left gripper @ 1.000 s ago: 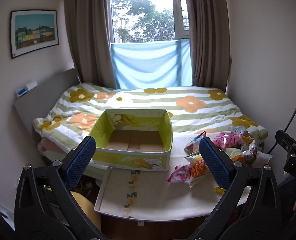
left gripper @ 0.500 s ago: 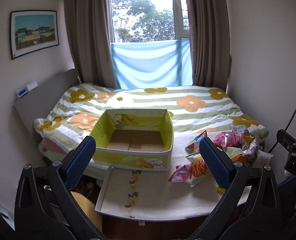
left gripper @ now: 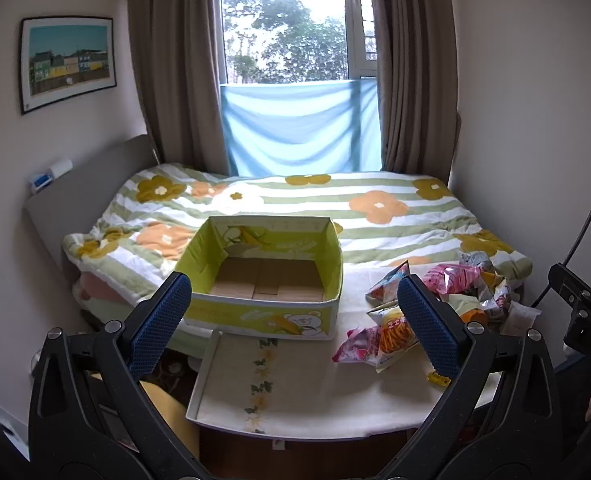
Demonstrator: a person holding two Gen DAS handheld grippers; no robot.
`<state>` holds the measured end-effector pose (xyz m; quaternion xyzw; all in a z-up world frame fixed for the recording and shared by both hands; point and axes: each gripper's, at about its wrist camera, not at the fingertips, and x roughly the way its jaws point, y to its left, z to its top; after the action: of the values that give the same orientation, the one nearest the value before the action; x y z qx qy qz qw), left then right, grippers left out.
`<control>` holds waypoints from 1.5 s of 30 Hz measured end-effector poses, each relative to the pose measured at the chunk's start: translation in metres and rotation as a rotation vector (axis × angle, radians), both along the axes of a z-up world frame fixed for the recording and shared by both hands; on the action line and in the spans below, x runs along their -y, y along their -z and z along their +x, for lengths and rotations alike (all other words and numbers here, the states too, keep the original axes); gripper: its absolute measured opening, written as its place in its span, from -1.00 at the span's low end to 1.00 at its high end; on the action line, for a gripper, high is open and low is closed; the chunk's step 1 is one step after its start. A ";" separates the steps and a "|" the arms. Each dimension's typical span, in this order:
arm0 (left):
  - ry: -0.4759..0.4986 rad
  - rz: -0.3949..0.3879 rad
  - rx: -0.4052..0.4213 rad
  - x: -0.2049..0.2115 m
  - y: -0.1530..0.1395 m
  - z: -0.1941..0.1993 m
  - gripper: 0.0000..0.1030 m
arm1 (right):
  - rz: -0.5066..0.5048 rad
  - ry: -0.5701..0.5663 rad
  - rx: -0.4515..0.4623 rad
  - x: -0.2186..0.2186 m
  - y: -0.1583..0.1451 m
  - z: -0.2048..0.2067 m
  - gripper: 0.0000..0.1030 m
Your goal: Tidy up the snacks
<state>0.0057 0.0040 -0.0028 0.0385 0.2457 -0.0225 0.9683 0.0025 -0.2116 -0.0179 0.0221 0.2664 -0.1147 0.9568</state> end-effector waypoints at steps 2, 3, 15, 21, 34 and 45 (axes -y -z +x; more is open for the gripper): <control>0.000 0.000 0.001 0.000 0.000 0.000 0.99 | 0.001 0.001 0.000 -0.001 0.000 0.000 0.99; 0.000 0.001 0.001 0.000 0.000 0.000 0.99 | 0.003 0.000 0.000 -0.001 0.001 -0.001 0.99; 0.000 -0.003 -0.011 0.001 -0.001 0.003 0.99 | 0.013 -0.012 -0.010 -0.004 0.001 -0.003 0.99; 0.037 -0.014 -0.066 0.012 0.007 0.019 0.99 | 0.032 -0.006 -0.045 0.009 0.006 0.004 0.99; 0.072 -0.023 -0.340 0.088 0.095 0.079 0.99 | 0.113 0.010 -0.244 0.073 0.084 0.041 0.99; 0.191 -0.054 -0.539 0.127 0.174 0.142 0.94 | 0.295 -0.007 -0.462 0.088 0.178 0.071 0.99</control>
<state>0.1473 -0.1233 -0.1768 0.0282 0.4888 -0.1295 0.8623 0.0731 -0.2999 -0.1958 0.1334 0.4915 -0.0732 0.8575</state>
